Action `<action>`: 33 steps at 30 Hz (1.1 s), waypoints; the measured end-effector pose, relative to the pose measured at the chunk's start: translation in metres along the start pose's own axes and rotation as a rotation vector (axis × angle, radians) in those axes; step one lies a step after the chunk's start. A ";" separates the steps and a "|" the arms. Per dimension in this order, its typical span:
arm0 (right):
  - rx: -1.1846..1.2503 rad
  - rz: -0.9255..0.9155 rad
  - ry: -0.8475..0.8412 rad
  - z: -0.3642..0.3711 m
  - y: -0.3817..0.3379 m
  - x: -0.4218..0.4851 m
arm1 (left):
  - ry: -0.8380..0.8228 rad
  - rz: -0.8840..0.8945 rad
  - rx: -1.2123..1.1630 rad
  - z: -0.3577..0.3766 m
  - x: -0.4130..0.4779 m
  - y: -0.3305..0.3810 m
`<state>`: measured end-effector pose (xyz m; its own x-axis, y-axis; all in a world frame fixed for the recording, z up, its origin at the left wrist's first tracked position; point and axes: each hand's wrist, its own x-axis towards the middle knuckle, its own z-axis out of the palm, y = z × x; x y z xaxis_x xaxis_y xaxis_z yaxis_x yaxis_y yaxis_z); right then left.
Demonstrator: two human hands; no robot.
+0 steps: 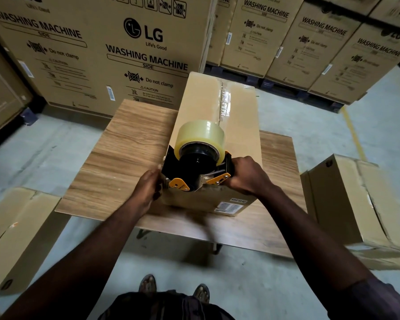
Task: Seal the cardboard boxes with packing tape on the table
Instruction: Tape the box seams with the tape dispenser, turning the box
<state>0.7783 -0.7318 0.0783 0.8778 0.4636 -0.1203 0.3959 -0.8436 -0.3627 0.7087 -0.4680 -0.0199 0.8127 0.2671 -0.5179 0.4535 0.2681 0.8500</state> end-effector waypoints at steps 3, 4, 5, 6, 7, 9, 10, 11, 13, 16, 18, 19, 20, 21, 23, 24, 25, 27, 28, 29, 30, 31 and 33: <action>0.026 -0.001 -0.002 -0.002 -0.002 -0.001 | -0.006 -0.004 0.054 -0.006 0.001 -0.005; 0.030 -0.004 -0.002 -0.002 -0.002 -0.002 | -0.001 -0.001 0.067 -0.009 0.002 -0.002; 0.032 -0.006 -0.006 -0.003 -0.002 -0.002 | 0.020 0.014 0.077 -0.011 0.002 0.003; 0.038 -0.008 -0.009 -0.004 -0.003 -0.002 | 0.063 0.045 0.083 -0.012 0.002 0.008; 0.047 -0.003 -0.012 -0.005 -0.004 -0.002 | 0.114 0.094 0.075 -0.012 0.002 0.014; 0.065 0.004 -0.025 -0.005 -0.004 -0.002 | 0.156 0.237 0.067 -0.010 0.001 0.023; 0.069 0.005 -0.031 -0.005 -0.003 -0.001 | 0.143 0.300 0.097 -0.007 0.000 0.027; 0.074 0.005 -0.036 -0.005 -0.003 0.000 | 0.122 0.349 0.142 -0.004 -0.001 0.029; 0.103 0.019 -0.059 -0.006 -0.002 0.001 | 0.091 0.414 0.218 0.000 0.001 0.025; 0.124 0.032 -0.107 -0.007 -0.001 0.003 | 0.076 0.470 0.258 0.001 0.000 0.021; 0.105 0.026 -0.101 -0.005 0.001 0.003 | 0.074 0.488 0.293 -0.002 0.002 0.019; 0.092 0.020 -0.092 -0.005 0.002 0.002 | 0.072 0.495 0.310 -0.004 0.002 0.019; 0.084 0.016 -0.087 -0.004 0.003 0.001 | 0.076 0.501 0.342 -0.006 0.002 0.019; 0.086 0.014 -0.081 -0.004 0.003 0.000 | 0.081 0.513 0.374 -0.008 0.003 0.019; 0.068 0.005 -0.071 -0.004 0.005 -0.003 | 0.102 0.555 0.427 -0.007 0.002 0.019; 0.044 0.002 -0.065 -0.006 0.008 -0.006 | 0.121 0.582 0.458 -0.005 0.000 0.020; 0.016 0.002 -0.059 -0.007 0.011 -0.009 | 0.152 0.616 0.488 -0.003 -0.002 0.021; -0.029 -0.012 -0.043 -0.012 0.025 -0.016 | 0.201 0.678 0.535 0.001 -0.004 0.021; -0.044 -0.024 -0.040 -0.015 0.034 -0.020 | 0.212 0.693 0.552 0.001 -0.005 0.020; -0.060 -0.031 -0.036 -0.018 0.045 -0.024 | 0.221 0.704 0.560 0.001 -0.004 0.020; -0.080 -0.040 -0.027 -0.022 0.056 -0.028 | 0.227 0.708 0.558 0.000 -0.003 0.019; -0.088 -0.047 -0.019 -0.025 0.068 -0.031 | 0.234 0.708 0.549 0.000 -0.003 0.018; -0.058 -0.063 0.006 -0.026 0.083 -0.038 | 0.246 0.705 0.545 0.002 -0.005 0.018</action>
<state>0.7848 -0.8269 0.0771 0.8525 0.5144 -0.0932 0.4649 -0.8275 -0.3150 0.7133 -0.4666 -0.0017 0.8941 0.4085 0.1836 0.0436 -0.4874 0.8721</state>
